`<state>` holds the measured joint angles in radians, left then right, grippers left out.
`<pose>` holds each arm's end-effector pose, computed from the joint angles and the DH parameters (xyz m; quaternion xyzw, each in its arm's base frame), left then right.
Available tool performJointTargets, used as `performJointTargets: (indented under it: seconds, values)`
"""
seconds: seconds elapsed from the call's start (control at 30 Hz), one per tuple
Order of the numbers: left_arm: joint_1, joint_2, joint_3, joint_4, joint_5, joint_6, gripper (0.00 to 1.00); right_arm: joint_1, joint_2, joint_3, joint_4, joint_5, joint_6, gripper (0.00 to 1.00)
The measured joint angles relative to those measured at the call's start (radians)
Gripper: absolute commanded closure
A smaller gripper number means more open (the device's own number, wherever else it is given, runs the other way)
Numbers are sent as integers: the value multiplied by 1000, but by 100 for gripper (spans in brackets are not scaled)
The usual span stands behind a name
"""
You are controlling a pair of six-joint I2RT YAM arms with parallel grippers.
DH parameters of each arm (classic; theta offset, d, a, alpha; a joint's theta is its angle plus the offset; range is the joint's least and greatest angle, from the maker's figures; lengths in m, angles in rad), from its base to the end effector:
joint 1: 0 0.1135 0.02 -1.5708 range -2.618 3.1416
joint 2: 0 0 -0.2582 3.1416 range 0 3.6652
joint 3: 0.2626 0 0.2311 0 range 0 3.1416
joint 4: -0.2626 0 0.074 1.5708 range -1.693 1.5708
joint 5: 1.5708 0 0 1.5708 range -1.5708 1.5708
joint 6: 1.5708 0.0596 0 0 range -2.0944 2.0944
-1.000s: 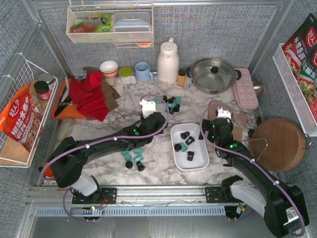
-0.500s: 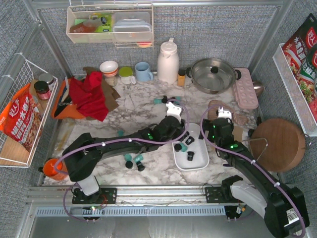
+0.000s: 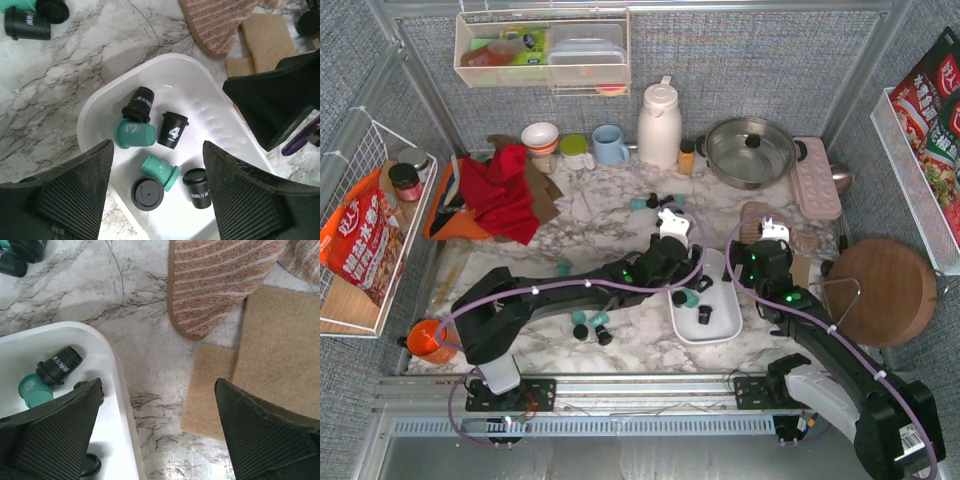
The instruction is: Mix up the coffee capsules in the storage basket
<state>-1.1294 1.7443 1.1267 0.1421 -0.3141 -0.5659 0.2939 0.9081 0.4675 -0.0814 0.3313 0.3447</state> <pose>0.1864 -0.3515 0.2277 0.1562 0.8326 -0.2972 0.4404 0.1986 0.0398 0.2111 0.1042 0.8514 0.0195 0.5137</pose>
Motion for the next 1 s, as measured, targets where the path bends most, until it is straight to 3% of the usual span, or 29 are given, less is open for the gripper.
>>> performJointTargets:
  seconds: [0.2,0.43,0.73,1.0]
  values:
    - [0,-104,-60,3,-85,6,20,0,-25,25,-9,-13,-10,6]
    - [0,-302,-175,-10,-364,48,18,0,9,118,-11,-47,-34,11]
    - [0,-504,-238,-119,-625,201,15,1,356,348,7,-107,-55,22]
    - [0,-740,-298,-226,-730,307,12,2,734,689,18,-153,-90,35]
